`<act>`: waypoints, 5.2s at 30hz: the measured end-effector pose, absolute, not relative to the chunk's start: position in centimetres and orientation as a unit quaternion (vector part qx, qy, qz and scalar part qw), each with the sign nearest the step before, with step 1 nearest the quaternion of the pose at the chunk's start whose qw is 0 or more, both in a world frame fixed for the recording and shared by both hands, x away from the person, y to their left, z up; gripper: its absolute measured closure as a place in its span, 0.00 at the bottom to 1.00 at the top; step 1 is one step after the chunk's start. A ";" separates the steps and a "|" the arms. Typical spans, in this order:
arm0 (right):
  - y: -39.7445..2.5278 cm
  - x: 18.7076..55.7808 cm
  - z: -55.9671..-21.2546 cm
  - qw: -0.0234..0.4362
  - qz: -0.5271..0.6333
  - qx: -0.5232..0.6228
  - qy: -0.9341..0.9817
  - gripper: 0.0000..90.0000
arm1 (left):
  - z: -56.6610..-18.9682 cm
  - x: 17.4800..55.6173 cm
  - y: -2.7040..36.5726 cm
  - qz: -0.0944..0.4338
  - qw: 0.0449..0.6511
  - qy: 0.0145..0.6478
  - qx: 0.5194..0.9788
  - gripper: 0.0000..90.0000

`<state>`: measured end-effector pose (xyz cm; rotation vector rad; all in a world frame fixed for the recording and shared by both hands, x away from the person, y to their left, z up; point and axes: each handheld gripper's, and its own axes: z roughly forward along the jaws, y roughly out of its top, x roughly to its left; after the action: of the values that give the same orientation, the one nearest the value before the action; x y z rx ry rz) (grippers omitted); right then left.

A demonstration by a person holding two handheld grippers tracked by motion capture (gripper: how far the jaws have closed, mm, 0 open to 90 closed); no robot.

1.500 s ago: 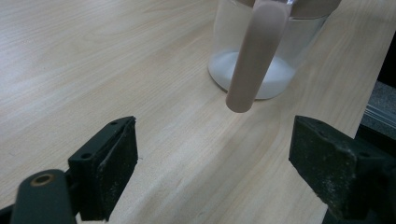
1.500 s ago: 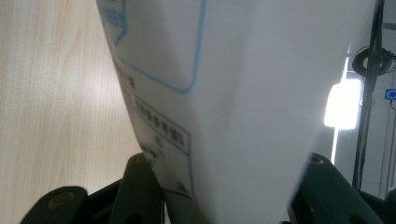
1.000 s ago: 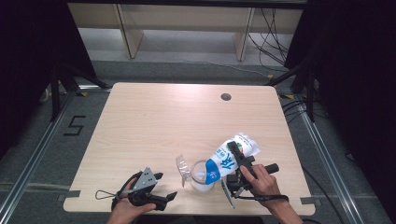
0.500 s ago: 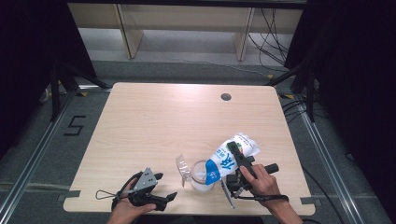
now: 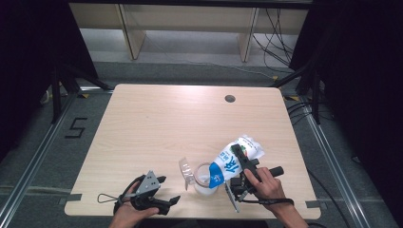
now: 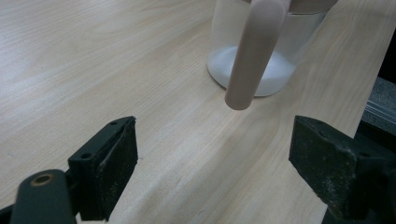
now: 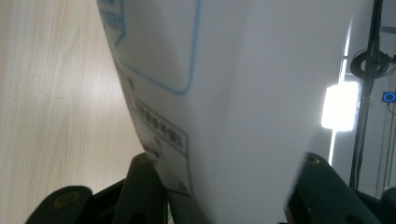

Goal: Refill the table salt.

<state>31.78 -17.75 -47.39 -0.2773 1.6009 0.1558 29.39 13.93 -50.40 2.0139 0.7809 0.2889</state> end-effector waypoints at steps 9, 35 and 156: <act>-17.8 31.8 -47.5 0.687 0.071 -0.120 0.713 0.70 | -50.5 29.4 13.9 0.121 0.466 0.312 0.819 0.17; -17.6 32.0 -47.3 0.687 0.071 -0.133 0.711 0.71 | -50.4 29.4 13.9 0.121 0.462 0.311 0.822 0.17; -17.2 31.9 -47.1 0.681 0.074 -0.139 0.715 0.82 | -50.5 29.3 13.8 0.116 0.465 0.317 0.818 0.17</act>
<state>31.91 -17.18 -47.10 -0.3118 1.6035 0.1663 29.35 13.77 -50.46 2.0099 0.7793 0.2859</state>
